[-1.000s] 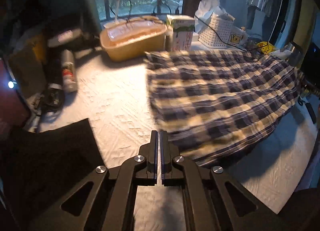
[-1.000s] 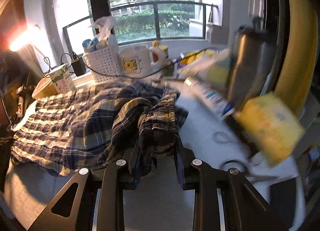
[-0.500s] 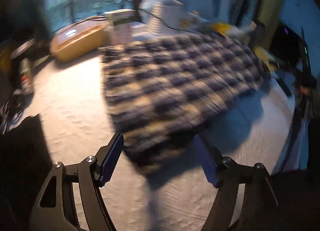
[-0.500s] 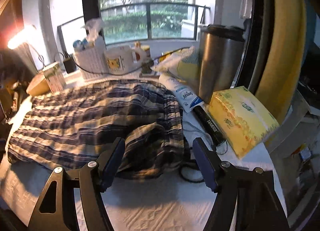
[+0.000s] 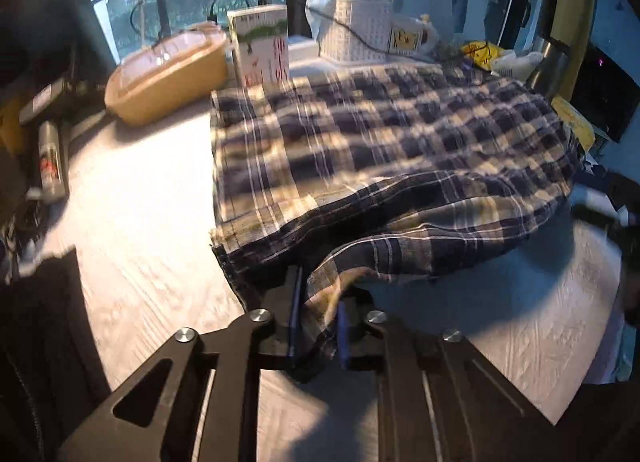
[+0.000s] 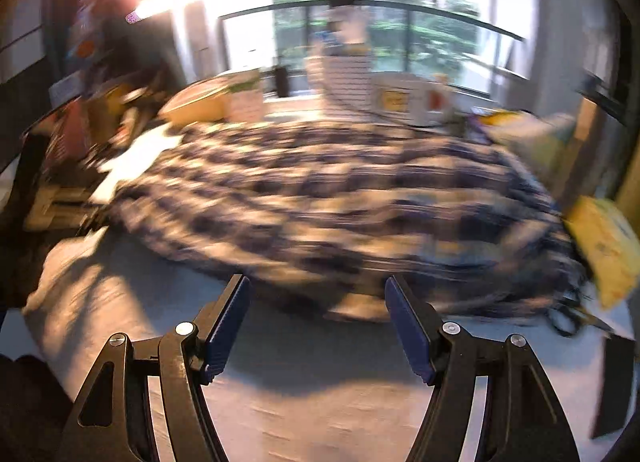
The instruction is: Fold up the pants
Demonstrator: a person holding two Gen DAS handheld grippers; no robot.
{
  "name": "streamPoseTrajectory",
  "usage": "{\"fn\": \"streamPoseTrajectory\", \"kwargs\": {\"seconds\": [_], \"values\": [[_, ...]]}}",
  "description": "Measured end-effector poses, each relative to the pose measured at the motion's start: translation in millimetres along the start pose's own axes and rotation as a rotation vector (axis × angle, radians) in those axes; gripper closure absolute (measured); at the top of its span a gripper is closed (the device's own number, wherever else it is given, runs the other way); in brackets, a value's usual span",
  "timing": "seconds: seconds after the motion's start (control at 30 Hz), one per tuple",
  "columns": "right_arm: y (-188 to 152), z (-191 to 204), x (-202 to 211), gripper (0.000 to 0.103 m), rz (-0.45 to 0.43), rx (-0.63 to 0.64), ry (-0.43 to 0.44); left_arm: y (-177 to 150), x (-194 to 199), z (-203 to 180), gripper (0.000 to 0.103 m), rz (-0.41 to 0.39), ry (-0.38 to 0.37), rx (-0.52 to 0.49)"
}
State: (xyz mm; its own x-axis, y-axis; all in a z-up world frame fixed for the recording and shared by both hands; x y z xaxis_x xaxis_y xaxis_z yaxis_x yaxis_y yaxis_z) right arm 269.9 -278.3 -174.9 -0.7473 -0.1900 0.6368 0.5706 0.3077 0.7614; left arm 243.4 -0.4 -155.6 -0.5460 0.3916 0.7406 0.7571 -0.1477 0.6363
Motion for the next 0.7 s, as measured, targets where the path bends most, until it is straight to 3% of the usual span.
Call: {"fn": "streamPoseTrajectory", "kwargs": {"seconds": [0.07,0.33,0.7], "values": [[3.8,29.4,-1.7,0.041,-0.003,0.05,0.052,8.1,3.7,1.5,0.09,-0.015,-0.003,-0.01],[32.5,114.2,-12.2,0.045,-0.022,0.209,0.168,42.0,14.1,7.1,0.09,-0.042,-0.054,-0.028],[80.0,104.3,-54.7,0.045,-0.035,0.165,0.106,55.0,21.8,30.9,0.088,-0.028,-0.112,-0.014]]}}
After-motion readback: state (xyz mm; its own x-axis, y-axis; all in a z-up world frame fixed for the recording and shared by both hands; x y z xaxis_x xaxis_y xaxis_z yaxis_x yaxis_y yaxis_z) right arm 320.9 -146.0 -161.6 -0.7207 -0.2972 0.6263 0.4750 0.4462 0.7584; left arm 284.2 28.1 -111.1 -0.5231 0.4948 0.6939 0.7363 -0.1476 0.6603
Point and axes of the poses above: each gripper's, at about its wrist camera, not at the fingertips, and x roughly against the way its jaws point, z to its left, y to its top, the point moved 7 cm from there along -x, roughly the way its jaws point, and after that the axes turned 14 degrees about -y, right-handed, at the moved point
